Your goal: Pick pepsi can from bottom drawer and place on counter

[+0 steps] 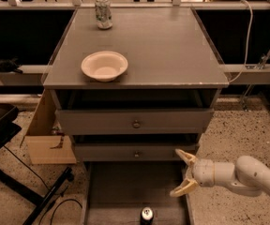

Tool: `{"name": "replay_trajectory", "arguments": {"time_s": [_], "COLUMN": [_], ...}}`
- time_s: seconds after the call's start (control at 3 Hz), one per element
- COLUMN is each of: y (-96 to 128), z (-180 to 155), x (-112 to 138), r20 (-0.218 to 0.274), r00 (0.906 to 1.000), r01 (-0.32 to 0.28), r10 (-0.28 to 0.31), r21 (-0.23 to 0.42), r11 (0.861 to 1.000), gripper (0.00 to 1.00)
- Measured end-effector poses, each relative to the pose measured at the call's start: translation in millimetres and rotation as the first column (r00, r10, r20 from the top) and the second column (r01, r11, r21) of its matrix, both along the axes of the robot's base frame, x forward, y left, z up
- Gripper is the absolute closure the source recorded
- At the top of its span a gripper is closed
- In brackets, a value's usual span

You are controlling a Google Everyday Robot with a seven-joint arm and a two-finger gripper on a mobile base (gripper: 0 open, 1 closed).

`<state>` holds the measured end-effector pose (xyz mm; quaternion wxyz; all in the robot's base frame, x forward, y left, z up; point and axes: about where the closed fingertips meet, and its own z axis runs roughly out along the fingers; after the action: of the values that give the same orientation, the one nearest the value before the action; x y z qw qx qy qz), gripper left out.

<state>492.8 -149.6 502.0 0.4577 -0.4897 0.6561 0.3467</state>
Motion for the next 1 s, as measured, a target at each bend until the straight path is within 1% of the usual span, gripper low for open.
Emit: {"name": "replay_trajectory", "arguments": {"time_s": [0.33,0.67,1.0], "y": [-2,6,13], "z": [-64,-77,-66], "x": [-4,-8,-7], "r20": [-0.019,-0.027,-0.002], "r00": [0.9998,0.9996,0.9998], "r01": [0.005,0.000,-0.018], "r10": [-0.004,0.002,0.018], "r21": [0.047,0.061,0.043], "r11": [0.999,0.998,0.999], "gripper": [0.00,0.00,0.00]}}
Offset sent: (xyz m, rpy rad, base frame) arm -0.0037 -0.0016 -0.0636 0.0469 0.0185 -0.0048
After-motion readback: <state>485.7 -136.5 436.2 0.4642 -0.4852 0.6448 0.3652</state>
